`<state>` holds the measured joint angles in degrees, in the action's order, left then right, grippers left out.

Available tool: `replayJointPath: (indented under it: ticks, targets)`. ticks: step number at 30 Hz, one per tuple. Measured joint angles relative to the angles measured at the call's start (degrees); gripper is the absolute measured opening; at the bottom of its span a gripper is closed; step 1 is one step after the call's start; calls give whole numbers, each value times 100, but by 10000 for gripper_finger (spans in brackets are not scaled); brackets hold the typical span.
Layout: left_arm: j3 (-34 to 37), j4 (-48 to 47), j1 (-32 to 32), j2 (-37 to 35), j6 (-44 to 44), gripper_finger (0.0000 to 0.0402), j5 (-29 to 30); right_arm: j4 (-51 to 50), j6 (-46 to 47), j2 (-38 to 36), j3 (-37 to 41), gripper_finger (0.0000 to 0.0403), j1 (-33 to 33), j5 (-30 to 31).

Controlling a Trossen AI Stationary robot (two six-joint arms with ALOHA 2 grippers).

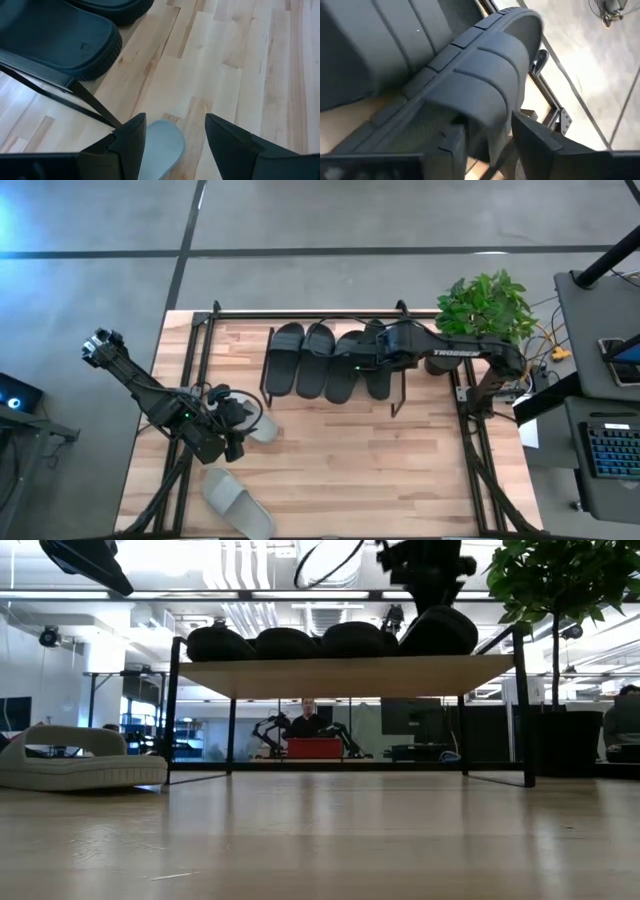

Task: Pick and place slides into the shelf
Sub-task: Put the black slipper on the shelf

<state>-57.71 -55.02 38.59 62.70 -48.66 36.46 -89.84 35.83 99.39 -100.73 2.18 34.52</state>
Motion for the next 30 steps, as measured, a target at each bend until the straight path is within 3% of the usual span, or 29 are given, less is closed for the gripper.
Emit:
replayJointPath:
  ticks: [7,14,23,30]
  targets:
    - [0,6,0,-2,-9,189,-7,-15,161,-432,-1,161,-231,-154]
    - [0,7,0,-2,-2,189,-5,-13,-137,-347,28,115,19,431]
    - [0,9,0,-2,-9,189,-1,274,-180,-121,35,15,649,-23]
    - [0,11,0,-2,-18,189,15,257,-630,-121,37,9,746,-1013]
